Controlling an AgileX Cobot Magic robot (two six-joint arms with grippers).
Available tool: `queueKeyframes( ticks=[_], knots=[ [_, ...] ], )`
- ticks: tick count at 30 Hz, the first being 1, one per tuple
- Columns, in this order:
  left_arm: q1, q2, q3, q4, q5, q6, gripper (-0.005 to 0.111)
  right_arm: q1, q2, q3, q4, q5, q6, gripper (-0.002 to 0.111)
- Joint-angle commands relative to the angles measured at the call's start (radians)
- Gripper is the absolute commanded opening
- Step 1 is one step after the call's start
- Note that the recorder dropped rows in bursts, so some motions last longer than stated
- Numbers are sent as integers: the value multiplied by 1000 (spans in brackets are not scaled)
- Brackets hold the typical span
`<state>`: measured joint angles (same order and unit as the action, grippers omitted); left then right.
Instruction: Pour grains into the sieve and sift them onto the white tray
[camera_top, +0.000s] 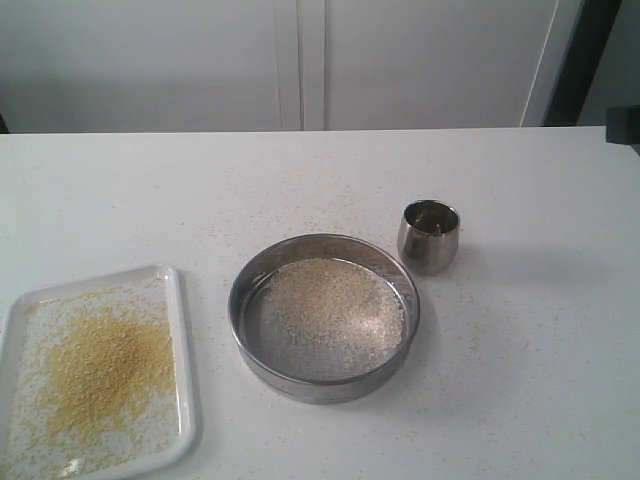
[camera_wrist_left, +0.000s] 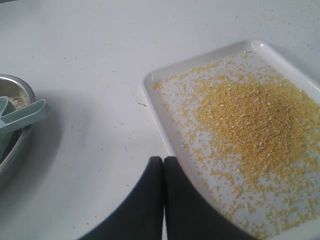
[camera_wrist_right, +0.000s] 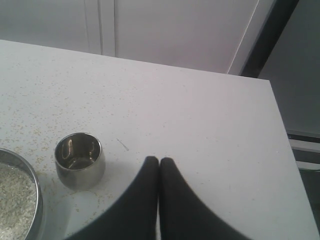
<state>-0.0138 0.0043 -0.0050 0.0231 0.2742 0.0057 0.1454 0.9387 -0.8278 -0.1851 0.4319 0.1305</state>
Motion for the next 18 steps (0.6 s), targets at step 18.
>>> queueKeyframes(
  ticks=[18],
  knots=[
    [3,-4,5,-7,-18,3,0,-8,-5,4,-4,-10,6,0]
  ],
)
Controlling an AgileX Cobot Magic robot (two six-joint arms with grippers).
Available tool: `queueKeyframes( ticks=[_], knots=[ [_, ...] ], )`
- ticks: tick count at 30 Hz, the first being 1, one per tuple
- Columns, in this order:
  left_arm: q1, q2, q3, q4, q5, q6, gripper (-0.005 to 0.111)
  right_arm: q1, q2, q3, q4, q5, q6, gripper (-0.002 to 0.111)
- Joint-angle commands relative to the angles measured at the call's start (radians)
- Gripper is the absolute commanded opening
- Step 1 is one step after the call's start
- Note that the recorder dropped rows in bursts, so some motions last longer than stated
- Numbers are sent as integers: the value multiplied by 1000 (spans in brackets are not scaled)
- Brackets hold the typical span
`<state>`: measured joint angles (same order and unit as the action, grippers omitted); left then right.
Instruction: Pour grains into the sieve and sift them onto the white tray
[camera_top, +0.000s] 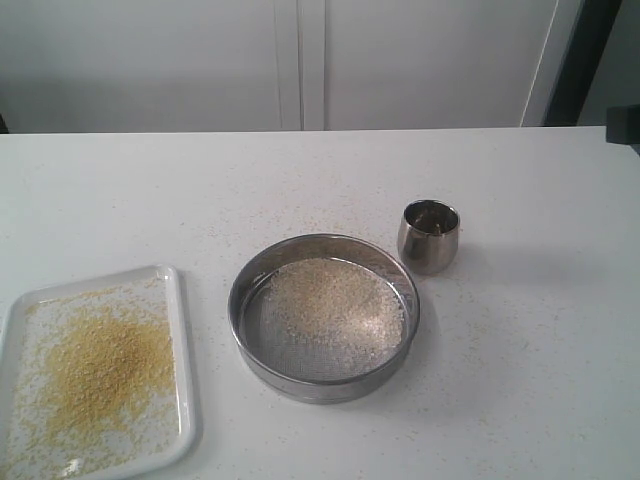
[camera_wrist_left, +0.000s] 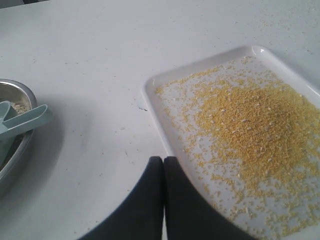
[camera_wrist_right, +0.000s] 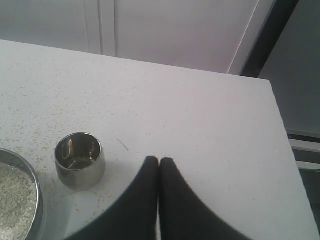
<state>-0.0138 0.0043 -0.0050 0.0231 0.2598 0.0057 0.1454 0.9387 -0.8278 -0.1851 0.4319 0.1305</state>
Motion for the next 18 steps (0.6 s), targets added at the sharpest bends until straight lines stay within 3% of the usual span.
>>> queueKeyframes(
  ticks=[1,18],
  knots=[
    [3,-4,5,-7,-4,3,0,-8,-5,4,-4,-10,6,0],
    [3,-4,5,-7,-4,3,0,-8,-187,47,-4,44,6,0]
  ],
)
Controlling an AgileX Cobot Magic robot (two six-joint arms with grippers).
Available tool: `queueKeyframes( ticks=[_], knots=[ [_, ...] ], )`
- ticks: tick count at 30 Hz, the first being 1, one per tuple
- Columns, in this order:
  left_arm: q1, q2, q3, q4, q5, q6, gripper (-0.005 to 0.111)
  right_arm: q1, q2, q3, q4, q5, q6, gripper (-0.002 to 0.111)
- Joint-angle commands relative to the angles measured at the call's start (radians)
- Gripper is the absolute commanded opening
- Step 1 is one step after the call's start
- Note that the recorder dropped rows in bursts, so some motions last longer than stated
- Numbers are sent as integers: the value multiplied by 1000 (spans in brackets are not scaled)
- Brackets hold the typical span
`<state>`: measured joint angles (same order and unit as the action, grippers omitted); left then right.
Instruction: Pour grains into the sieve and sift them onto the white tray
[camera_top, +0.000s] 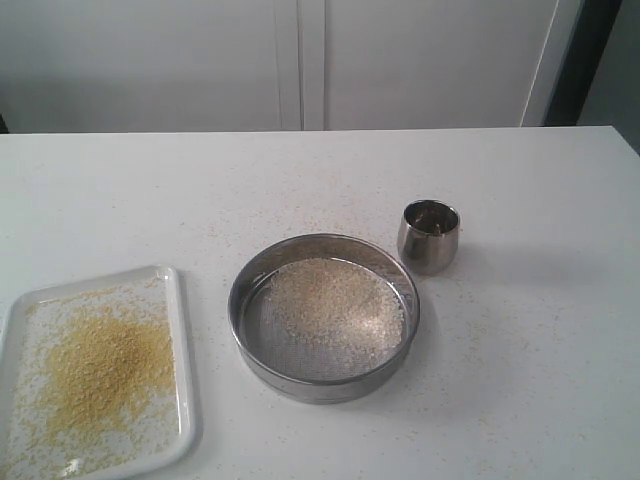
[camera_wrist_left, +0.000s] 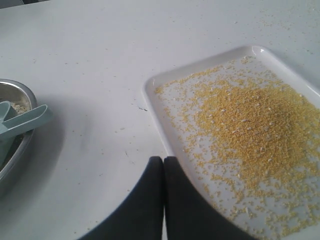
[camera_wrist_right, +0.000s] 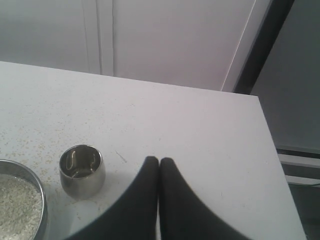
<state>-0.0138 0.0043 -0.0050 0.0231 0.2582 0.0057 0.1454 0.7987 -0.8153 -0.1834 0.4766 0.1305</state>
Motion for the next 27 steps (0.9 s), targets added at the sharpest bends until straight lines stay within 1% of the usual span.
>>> queueKeyframes(
  ticks=[1,15,21,27],
  knots=[
    [3,-4,5,-7,-2,3,0,-8,-58,47,-5,-8,6,0],
    [3,-4,5,-7,-2,3,0,-8,-284,196,-20,-28,6,0],
    [3,-4,5,-7,-2,3,0,-8,-382,224,-20,4,6,0],
    [3,-4,5,-7,-2,3,0,-8,-403,224,-20,15,6,0]
  ],
)
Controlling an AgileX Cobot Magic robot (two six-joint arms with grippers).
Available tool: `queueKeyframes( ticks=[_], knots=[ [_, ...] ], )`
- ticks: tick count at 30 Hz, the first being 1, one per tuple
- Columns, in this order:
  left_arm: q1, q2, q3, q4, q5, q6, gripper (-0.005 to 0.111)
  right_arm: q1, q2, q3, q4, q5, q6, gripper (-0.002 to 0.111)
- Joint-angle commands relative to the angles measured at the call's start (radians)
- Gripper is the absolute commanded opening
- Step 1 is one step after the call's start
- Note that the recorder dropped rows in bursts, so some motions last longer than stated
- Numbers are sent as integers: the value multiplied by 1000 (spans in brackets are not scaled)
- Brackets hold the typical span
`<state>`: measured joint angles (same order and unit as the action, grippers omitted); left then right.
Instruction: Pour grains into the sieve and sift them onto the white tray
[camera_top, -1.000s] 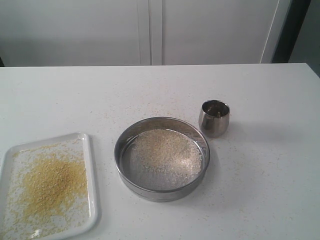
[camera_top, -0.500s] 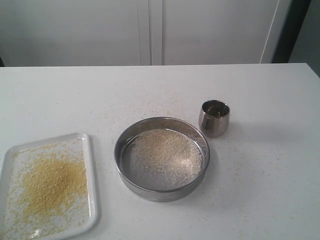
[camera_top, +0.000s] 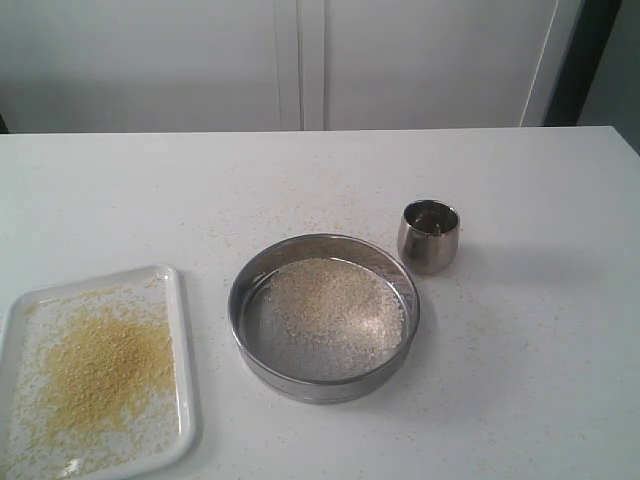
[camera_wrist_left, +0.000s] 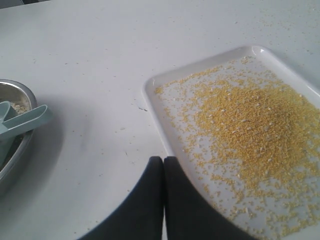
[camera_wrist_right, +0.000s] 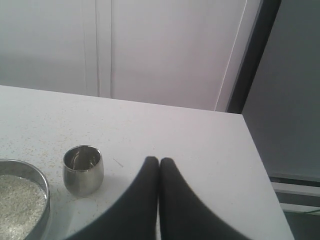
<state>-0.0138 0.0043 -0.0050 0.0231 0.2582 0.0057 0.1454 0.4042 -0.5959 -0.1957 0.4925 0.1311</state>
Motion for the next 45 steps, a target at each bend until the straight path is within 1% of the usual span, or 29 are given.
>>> queueKeyframes(
  ticks=[1,4,6,11,14,32,45],
  knots=[
    [3,-4,5,-7,-2,3,0,-8,-9,5,-7,-3,5,0],
    [3,-4,5,-7,-2,3,0,-8,-13,12,31,-5,-21,0],
    [3,-4,5,-7,-2,3,0,-8,-44,31,96,-29,-143,0],
    [3,-4,5,-7,-2,3,0,-8,-93,76,109,-64,-146,0],
    [3,-4,5,-7,-2,3,0,-8,-130,120,138,-65,-146,0],
    [3,-4,5,-7,-2,3,0,-8,-282,328,162,-80,-156,0],
    [3,-4,5,-7,-2,3,0,-8,-294,474,166,-211,-154,0]
  ],
)
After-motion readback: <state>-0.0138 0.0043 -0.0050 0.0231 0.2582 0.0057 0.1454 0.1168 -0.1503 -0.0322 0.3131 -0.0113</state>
